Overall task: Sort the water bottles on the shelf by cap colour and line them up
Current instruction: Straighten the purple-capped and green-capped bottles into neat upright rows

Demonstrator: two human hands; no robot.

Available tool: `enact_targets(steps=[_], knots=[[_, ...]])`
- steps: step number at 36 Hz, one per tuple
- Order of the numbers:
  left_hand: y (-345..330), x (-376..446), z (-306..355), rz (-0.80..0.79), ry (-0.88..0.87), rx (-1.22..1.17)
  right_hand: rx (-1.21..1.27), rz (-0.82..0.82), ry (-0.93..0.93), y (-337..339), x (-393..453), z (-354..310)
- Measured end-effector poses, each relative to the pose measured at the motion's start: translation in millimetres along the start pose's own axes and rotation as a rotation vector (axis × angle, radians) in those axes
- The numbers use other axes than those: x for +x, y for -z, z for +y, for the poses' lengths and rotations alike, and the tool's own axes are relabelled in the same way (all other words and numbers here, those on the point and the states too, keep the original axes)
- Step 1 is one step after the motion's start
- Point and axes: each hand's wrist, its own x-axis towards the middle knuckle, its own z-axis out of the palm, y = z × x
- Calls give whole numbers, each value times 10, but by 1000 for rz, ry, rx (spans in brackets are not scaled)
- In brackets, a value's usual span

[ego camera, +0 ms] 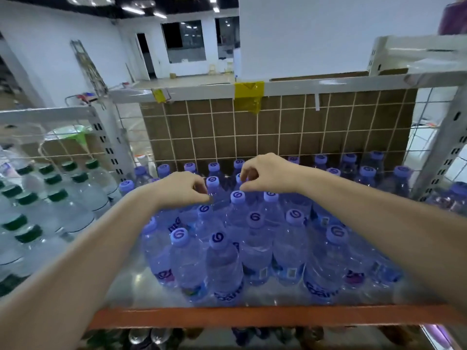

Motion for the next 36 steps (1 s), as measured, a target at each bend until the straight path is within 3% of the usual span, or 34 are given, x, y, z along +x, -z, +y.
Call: enact_targets(steps=[10,20,25,30,36], knots=[[-365,-47,39,-56,67,-15,-139,-209,45,-291,262,41],[-386,-49,-48,-71,73,-114,-290,-229,74,-405,335,6],[-180,-38,-321,-88,99,-99,-346,-99,125,-371,428,-175],[-27,-31,-625,-262,62,105,-69,-257,67,-439,543,-513],[97,-125,-870,-421,12,189,-152,-366,-63,-545,575,-739]])
